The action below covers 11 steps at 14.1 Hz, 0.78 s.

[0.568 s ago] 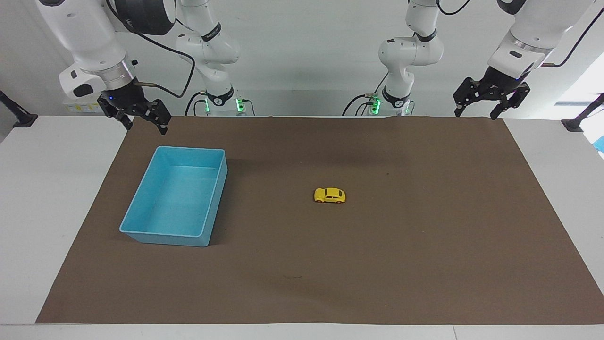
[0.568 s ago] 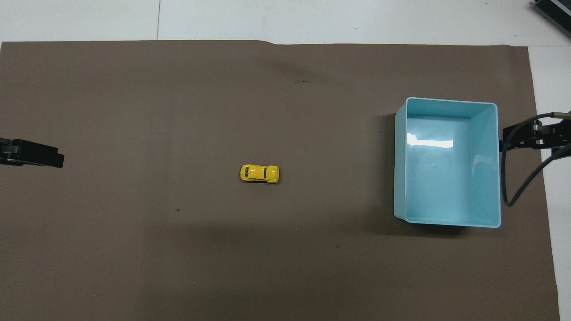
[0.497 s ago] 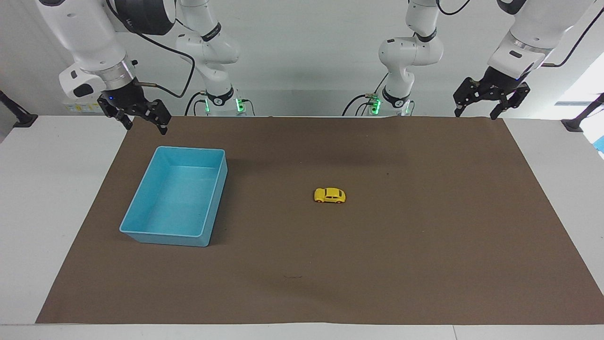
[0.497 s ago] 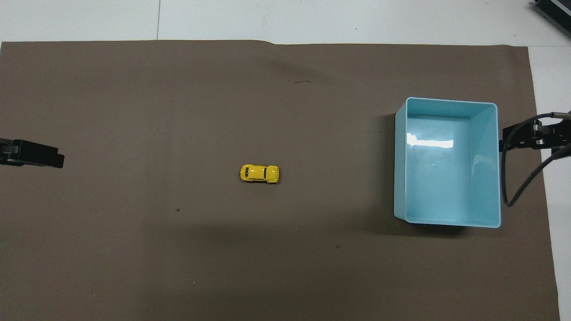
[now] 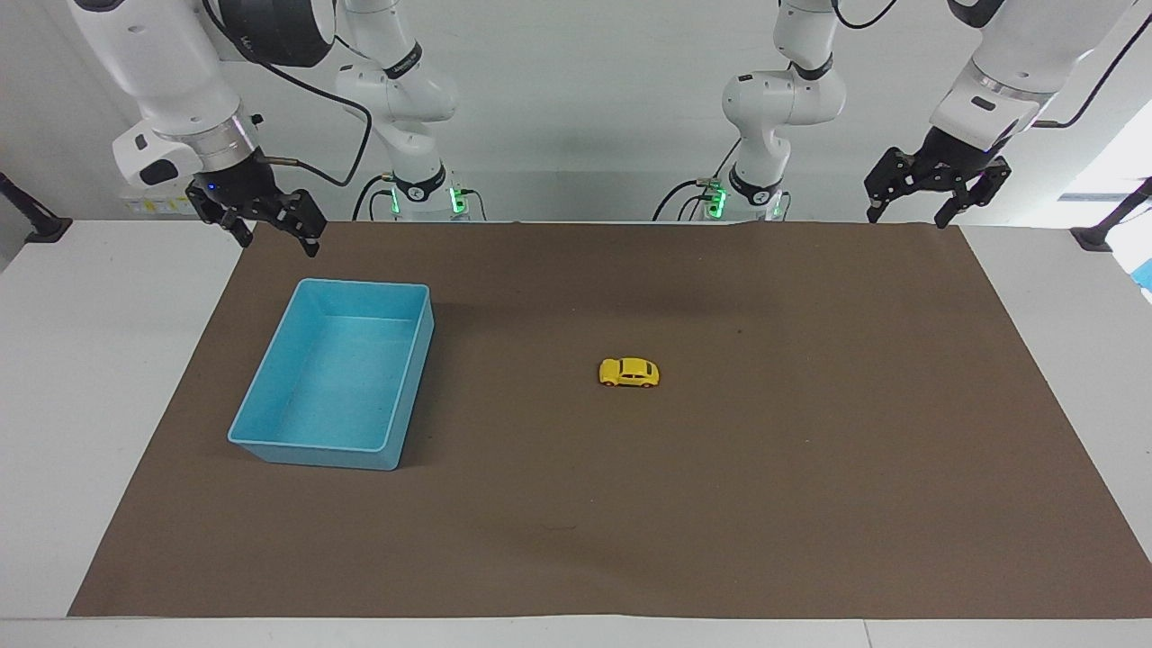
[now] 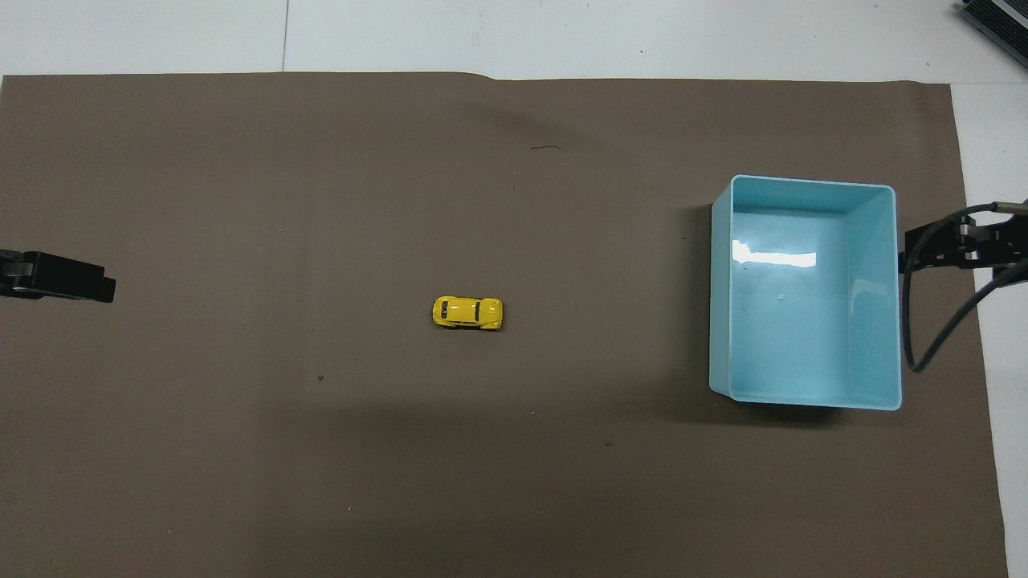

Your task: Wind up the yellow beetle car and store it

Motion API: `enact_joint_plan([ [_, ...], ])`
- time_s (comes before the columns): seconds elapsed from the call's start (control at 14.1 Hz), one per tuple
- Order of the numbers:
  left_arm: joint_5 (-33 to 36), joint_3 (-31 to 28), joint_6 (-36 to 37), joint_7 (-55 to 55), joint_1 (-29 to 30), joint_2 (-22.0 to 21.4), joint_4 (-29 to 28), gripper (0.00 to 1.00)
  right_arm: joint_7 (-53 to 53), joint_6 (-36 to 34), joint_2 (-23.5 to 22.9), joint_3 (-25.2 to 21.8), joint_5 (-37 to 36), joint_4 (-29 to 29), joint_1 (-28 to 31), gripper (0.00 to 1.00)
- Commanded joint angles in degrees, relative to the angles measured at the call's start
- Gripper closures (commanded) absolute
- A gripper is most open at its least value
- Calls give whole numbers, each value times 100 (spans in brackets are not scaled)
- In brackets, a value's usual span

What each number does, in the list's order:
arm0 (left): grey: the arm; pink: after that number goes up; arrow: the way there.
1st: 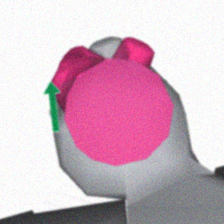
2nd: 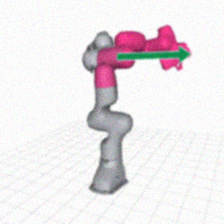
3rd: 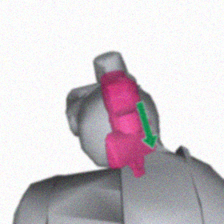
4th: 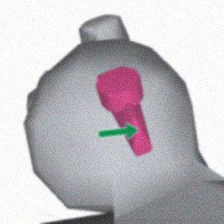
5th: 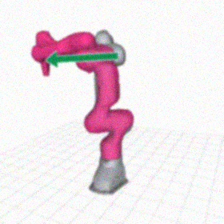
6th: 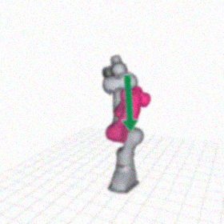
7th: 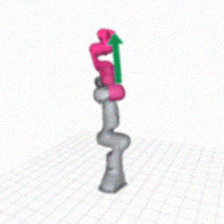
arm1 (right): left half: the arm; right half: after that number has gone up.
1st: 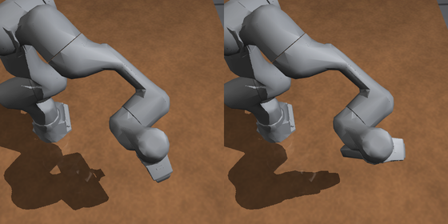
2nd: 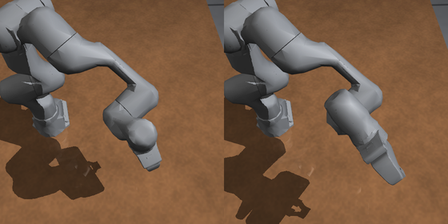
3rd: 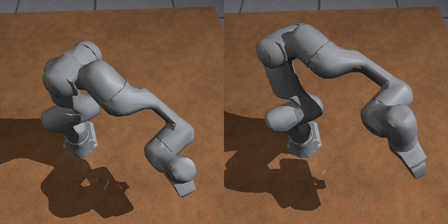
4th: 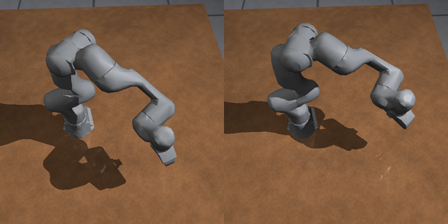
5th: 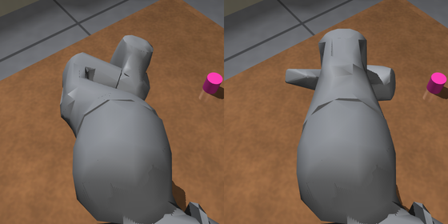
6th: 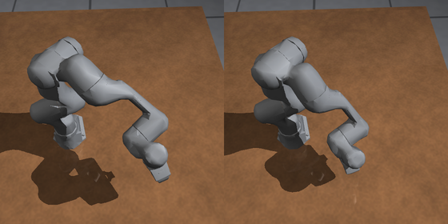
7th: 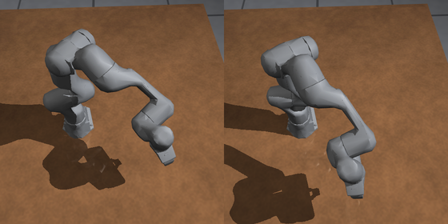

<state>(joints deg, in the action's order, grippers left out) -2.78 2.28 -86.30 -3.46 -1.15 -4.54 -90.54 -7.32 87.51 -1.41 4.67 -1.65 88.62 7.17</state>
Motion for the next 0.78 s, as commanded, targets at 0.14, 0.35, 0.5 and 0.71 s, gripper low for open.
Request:
enact_joint_plan([
  [0.14,-65,36,-18,-75,88,-117,-131,0,187,-68,114,-18,77,103,39,0],
  [0.35,-65,36,-1,-58,88,-117,-131,0,196,-59,114,-18,77,94,39,0],
  [0.5,-65,36,-1,-40,88,-117,-131,0,248,-67,88,-10,60,50,48,0],
  [0.71,-65,36,-1,-40,88,-117,-131,0,372,-94,70,-1,-28,23,39,0],
])
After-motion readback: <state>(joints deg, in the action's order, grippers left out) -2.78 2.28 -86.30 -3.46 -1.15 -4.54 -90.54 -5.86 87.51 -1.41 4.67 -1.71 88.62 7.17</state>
